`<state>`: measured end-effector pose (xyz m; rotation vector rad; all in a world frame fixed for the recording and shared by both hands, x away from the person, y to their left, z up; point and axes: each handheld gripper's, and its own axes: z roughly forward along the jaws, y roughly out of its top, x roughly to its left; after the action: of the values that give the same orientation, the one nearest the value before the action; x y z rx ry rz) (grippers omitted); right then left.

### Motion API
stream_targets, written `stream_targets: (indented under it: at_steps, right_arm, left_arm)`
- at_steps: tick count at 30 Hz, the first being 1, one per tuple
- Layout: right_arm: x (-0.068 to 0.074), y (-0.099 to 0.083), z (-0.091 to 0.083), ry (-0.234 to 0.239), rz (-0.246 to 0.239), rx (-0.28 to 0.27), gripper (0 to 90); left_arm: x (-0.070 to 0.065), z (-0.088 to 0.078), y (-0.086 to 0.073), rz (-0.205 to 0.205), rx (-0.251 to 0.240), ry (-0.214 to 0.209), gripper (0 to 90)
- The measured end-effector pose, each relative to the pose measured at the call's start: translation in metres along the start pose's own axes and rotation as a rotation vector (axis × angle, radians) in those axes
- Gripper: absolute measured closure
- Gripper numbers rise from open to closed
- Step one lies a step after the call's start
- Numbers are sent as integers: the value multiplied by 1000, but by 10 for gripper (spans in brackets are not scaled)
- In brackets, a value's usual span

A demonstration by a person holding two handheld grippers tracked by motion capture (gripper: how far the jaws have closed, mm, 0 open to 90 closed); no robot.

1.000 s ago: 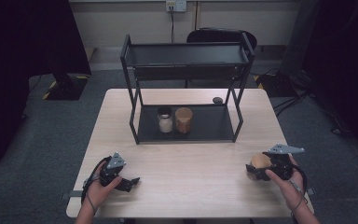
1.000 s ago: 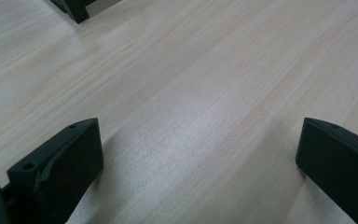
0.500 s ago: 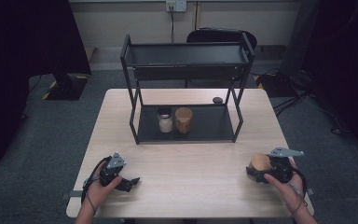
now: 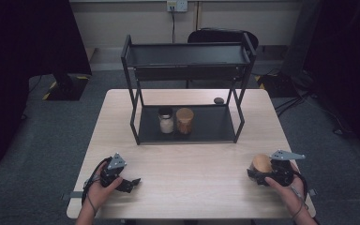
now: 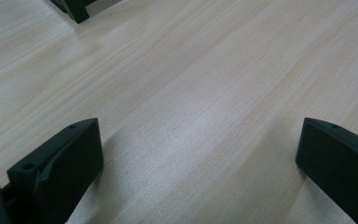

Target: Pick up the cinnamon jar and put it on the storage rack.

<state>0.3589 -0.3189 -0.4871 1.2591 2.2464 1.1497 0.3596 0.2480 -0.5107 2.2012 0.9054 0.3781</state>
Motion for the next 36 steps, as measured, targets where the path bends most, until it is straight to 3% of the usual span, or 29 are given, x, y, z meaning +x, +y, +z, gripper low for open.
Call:
stream_targets:
  at_steps: [36]
  right_arm:
    - [4, -10, 9, -30, -47, 2, 204]
  left_arm:
    - [0, 0, 0, 0, 0, 0, 1]
